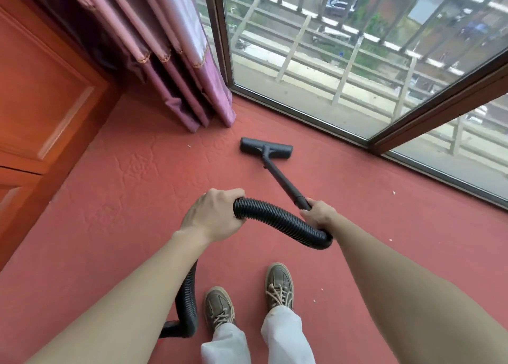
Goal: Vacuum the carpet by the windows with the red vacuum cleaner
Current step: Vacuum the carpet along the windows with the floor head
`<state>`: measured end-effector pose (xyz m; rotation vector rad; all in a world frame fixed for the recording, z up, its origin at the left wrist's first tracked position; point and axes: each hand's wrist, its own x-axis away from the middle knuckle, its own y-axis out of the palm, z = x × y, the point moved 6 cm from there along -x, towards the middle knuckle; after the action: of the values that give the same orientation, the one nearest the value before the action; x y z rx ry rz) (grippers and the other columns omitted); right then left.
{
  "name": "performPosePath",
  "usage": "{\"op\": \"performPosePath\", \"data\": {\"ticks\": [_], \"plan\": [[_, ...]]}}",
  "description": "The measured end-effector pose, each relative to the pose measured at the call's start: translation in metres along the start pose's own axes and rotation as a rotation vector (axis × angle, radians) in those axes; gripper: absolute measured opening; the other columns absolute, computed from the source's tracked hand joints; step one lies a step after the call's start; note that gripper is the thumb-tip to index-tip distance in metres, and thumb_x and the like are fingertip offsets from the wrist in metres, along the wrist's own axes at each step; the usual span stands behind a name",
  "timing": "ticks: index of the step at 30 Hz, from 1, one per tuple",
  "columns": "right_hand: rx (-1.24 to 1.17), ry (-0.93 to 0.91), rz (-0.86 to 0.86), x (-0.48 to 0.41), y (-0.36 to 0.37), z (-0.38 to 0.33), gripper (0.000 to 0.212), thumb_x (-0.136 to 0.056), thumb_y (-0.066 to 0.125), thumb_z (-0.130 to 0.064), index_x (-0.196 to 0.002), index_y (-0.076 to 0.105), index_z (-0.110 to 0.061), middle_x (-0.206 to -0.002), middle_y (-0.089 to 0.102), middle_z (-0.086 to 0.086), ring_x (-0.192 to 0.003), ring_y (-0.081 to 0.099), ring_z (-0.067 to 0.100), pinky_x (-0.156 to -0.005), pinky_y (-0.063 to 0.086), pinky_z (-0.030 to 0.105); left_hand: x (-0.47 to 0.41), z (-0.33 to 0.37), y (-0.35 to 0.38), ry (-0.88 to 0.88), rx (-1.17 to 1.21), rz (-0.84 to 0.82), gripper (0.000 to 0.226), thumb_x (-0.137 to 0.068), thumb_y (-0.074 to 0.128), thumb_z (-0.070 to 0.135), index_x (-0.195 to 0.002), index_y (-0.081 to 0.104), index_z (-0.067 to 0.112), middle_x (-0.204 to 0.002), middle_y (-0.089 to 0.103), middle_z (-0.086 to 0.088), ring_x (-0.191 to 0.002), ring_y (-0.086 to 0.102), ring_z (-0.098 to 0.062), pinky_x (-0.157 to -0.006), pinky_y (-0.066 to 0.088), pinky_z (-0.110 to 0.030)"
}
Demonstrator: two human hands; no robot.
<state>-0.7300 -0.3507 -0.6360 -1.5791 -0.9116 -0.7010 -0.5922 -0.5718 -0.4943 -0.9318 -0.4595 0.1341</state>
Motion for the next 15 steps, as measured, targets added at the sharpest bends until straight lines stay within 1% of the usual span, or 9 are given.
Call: {"op": "performPosePath", "data": {"ticks": [2,4,5,7,9,12,13,15], "plan": [[0.014,-0.001,0.021,-0.008,-0.004,-0.008,0.041,-0.092,0.047,-0.035,-0.133,0.051,-0.034,-0.116,0.064,0.007,-0.107,0.061,0.030,-0.088,0.044,0.027,-0.001,-0.006,-0.003,-0.044,0.012,0.009,0.014,-0.077,0.063,0.028,-0.087,0.053,0.028,-0.063,0.059,0.000,-0.065,0.058,-0.035,-0.054,0.044,-0.032],[-0.024,0.027,0.054,-0.015,-0.010,-0.007,0.040,-0.092,0.047,-0.036,-0.131,0.051,-0.032,-0.111,0.063,0.007,-0.101,0.060,0.030,-0.088,0.046,0.029,-0.005,-0.005,-0.007,-0.054,0.011,0.019,0.013,-0.079,0.063,0.028,-0.089,0.054,0.028,-0.065,0.059,0.000,-0.066,0.058,-0.035,-0.055,0.046,-0.034],[-0.061,0.043,0.065,-0.020,-0.013,-0.003,0.039,-0.093,0.047,-0.035,-0.131,0.052,-0.030,-0.108,0.063,0.007,-0.099,0.059,0.030,-0.087,0.046,0.030,-0.008,-0.002,-0.008,-0.051,0.003,0.023,0.012,-0.079,0.062,0.029,-0.089,0.054,0.027,-0.066,0.060,-0.001,-0.066,0.059,-0.036,-0.056,0.046,-0.034],[-0.125,0.078,0.092,-0.025,-0.017,0.006,0.038,-0.093,0.048,-0.033,-0.130,0.053,-0.026,-0.108,0.063,0.009,-0.100,0.060,0.031,-0.087,0.047,0.031,-0.012,0.004,-0.010,-0.042,-0.014,0.031,0.011,-0.081,0.061,0.029,-0.089,0.055,0.026,-0.068,0.061,-0.001,-0.067,0.059,-0.035,-0.056,0.044,-0.032],[-0.128,0.091,0.105,-0.024,-0.022,0.016,0.036,-0.092,0.049,-0.031,-0.127,0.055,-0.024,-0.107,0.064,0.010,-0.100,0.061,0.033,-0.087,0.049,0.033,-0.012,0.009,-0.008,-0.034,-0.017,0.024,0.010,-0.082,0.060,0.029,-0.090,0.056,0.024,-0.069,0.062,-0.001,-0.068,0.060,-0.035,-0.056,0.042,-0.031],[-0.050,0.023,0.050,-0.007,-0.020,0.017,0.031,-0.093,0.049,-0.028,-0.122,0.056,-0.025,-0.097,0.066,0.010,-0.091,0.063,0.032,-0.078,0.048,0.032,-0.003,0.010,-0.002,0.010,-0.015,-0.016,0.011,-0.081,0.060,0.028,-0.090,0.055,0.024,-0.075,0.065,-0.001,-0.073,0.063,-0.035,-0.058,0.046,-0.033],[0.008,-0.015,0.017,0.001,-0.017,0.012,0.031,-0.093,0.049,-0.028,-0.123,0.056,-0.027,-0.096,0.067,0.009,-0.090,0.064,0.032,-0.078,0.048,0.032,0.001,0.008,0.000,0.026,-0.012,-0.026,0.012,-0.081,0.060,0.029,-0.091,0.055,0.024,-0.077,0.066,-0.001,-0.075,0.064,-0.035,-0.060,0.048,-0.033],[0.140,-0.090,-0.056,0.014,-0.005,-0.005,0.036,-0.093,0.050,-0.033,-0.129,0.053,-0.032,-0.102,0.068,0.008,-0.094,0.064,0.030,-0.083,0.049,0.031,0.011,-0.002,0.001,0.025,0.005,-0.040,0.012,-0.080,0.060,0.030,-0.090,0.055,0.024,-0.078,0.066,0.000,-0.075,0.063,-0.034,-0.061,0.047,-0.032]]}}
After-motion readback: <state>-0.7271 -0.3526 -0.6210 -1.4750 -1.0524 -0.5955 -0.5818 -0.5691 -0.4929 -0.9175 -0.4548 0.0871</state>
